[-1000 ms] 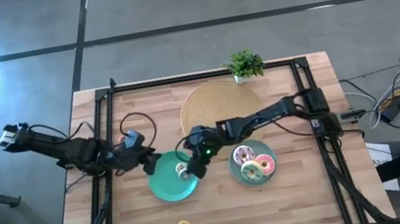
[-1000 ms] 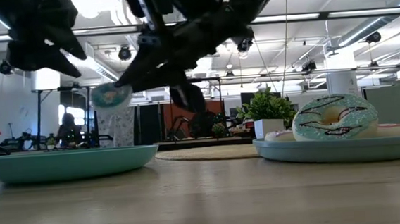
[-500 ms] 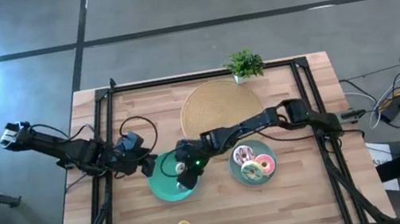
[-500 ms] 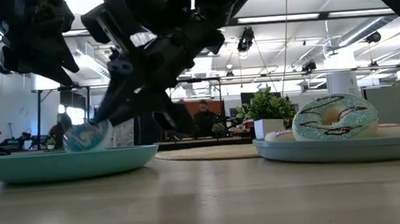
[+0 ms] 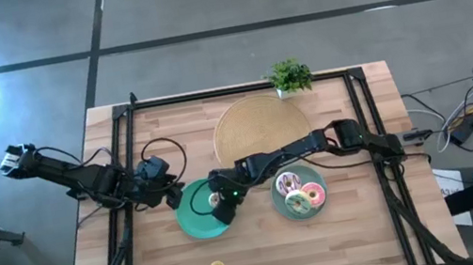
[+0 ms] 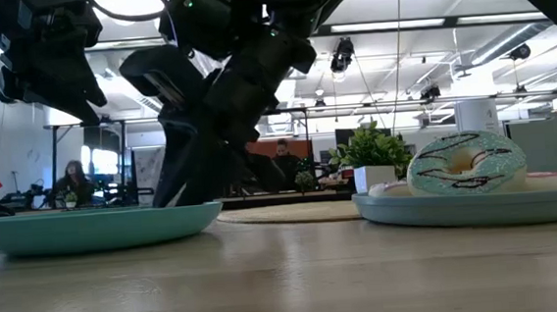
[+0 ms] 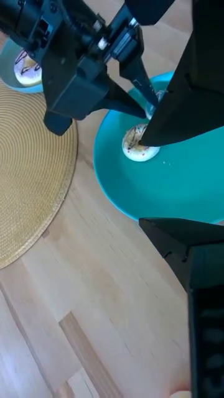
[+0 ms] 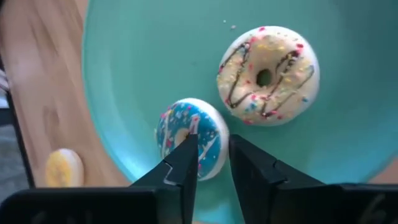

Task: Pick & Place donuts
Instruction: Put the small blue donut on the blue plate, then put the small orange donut on the blue plate

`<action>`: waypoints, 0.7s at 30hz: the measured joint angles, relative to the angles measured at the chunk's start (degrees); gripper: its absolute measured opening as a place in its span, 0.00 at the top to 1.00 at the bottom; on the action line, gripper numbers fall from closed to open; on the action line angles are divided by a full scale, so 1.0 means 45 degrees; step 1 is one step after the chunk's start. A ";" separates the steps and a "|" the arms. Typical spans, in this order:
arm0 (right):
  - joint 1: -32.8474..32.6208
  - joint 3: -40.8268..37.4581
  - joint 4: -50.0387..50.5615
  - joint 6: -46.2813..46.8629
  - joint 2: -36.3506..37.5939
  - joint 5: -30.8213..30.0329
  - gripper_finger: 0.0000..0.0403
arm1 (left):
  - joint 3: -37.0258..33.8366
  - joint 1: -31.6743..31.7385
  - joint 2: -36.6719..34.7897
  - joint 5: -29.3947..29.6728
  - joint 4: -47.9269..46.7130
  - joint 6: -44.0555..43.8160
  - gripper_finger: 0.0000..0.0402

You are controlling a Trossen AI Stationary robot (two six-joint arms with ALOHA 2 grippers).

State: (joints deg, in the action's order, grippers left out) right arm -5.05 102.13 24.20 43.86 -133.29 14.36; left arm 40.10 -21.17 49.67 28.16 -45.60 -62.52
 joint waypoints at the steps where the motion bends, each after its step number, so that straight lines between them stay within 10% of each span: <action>1: -0.0014 0.0000 0.0039 -0.0164 0.0004 0.0002 0.77 | 0.0000 0.0000 0.0000 0.0000 0.0000 0.0000 0.57; 21: -0.0065 -0.0005 0.1888 -0.4287 0.2022 -0.4566 0.60 | -0.0097 -0.0126 0.0503 -0.1692 -0.0151 -0.0650 0.57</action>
State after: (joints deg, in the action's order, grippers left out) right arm -5.34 102.10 32.70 24.57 -124.19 -6.19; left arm 39.66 -21.73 51.93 20.55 -46.28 -65.45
